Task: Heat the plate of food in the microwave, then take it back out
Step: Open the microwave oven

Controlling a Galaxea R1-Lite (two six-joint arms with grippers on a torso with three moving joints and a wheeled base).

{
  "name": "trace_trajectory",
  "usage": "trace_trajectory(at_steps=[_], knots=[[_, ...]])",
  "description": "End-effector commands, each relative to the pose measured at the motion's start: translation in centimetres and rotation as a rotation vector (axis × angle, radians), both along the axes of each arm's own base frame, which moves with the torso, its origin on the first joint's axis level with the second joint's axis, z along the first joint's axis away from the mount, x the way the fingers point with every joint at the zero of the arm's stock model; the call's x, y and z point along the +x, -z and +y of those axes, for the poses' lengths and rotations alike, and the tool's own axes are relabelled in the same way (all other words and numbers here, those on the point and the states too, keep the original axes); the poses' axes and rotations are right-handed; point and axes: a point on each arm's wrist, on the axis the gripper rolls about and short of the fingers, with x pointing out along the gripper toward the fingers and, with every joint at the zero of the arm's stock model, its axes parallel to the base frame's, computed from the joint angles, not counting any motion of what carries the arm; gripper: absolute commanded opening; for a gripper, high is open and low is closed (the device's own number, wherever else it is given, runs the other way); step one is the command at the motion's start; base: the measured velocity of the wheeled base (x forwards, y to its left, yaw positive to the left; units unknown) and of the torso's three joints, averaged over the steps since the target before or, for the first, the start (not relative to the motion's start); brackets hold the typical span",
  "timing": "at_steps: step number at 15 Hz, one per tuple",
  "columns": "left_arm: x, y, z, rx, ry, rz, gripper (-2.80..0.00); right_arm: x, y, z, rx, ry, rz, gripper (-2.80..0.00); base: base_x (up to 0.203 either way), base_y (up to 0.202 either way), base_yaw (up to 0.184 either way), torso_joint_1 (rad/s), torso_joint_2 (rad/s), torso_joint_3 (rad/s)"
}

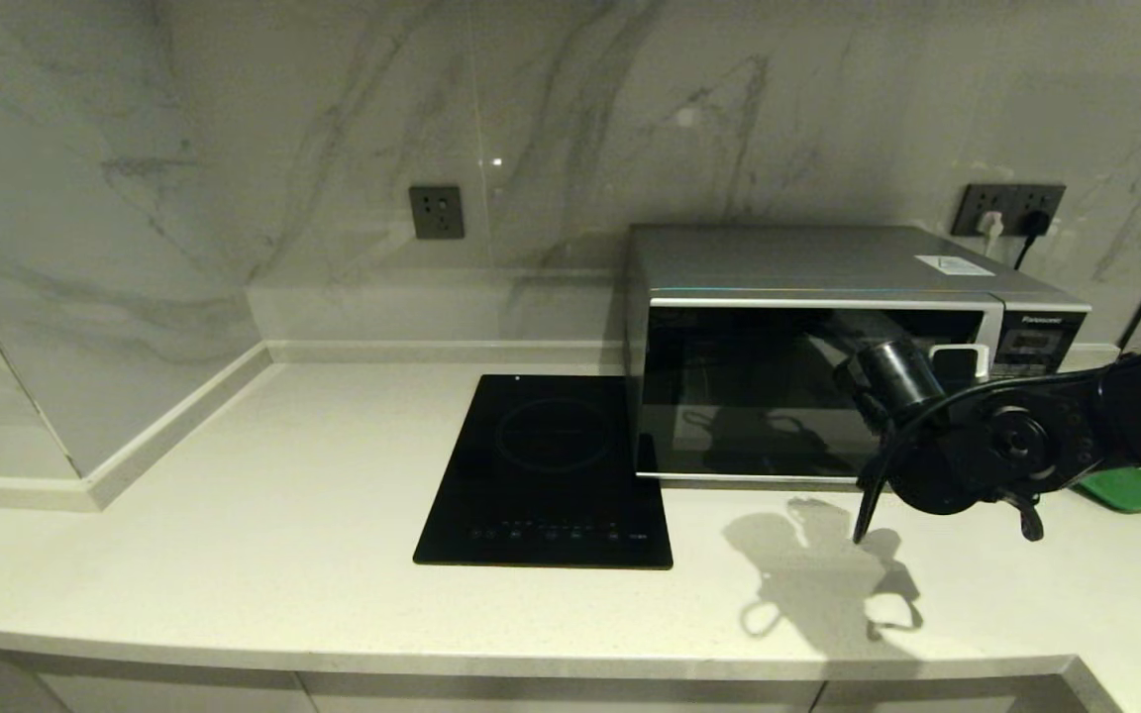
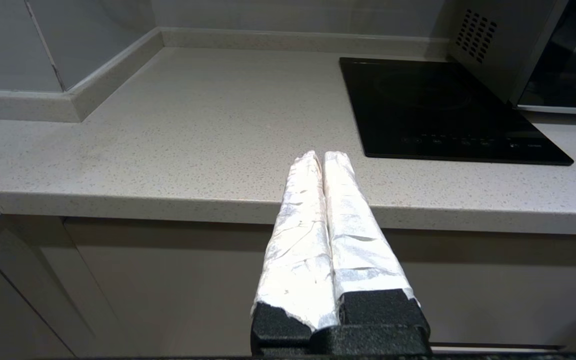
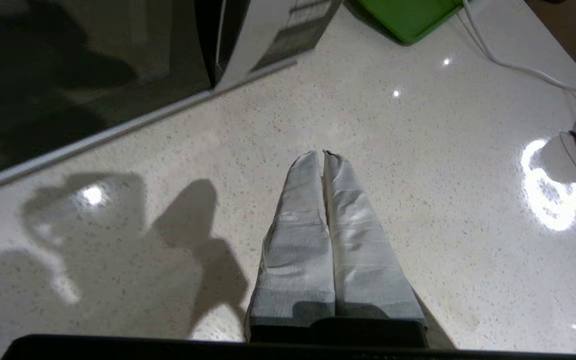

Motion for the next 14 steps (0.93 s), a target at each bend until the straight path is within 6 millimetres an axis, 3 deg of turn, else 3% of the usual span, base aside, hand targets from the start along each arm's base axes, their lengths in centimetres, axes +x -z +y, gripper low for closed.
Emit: trace_trajectory(at_steps=[1,5,6,10,14], knots=[[0.0,0.0,0.0,0.000,-0.001,-0.001,-2.80,-0.3,0.4,0.4,-0.003,-0.011,0.013,-2.80,0.000,0.000,0.000,0.000,0.00,0.000],[0.0,0.0,0.0,0.001,-0.002,-0.001,-2.80,-0.7,0.0,1.2,-0.007,-0.034,0.001,-2.80,0.000,0.000,0.000,0.000,0.00,0.000],[0.0,0.0,0.0,-0.001,-0.001,-0.001,-2.80,-0.5,0.0,1.3,-0.005,-0.035,-0.002,0.00,0.000,0.000,0.000,0.000,0.00,0.000],[0.0,0.0,0.0,0.001,-0.001,-0.001,-2.80,1.0,0.8,1.5,-0.012,-0.022,-0.005,0.00,0.000,0.000,0.000,0.000,0.00,0.000],[0.0,0.0,0.0,0.000,-0.001,-0.002,-2.80,3.4,0.9,-0.1,-0.040,0.068,-0.041,0.00,0.000,0.000,0.000,0.000,0.00,0.000]])
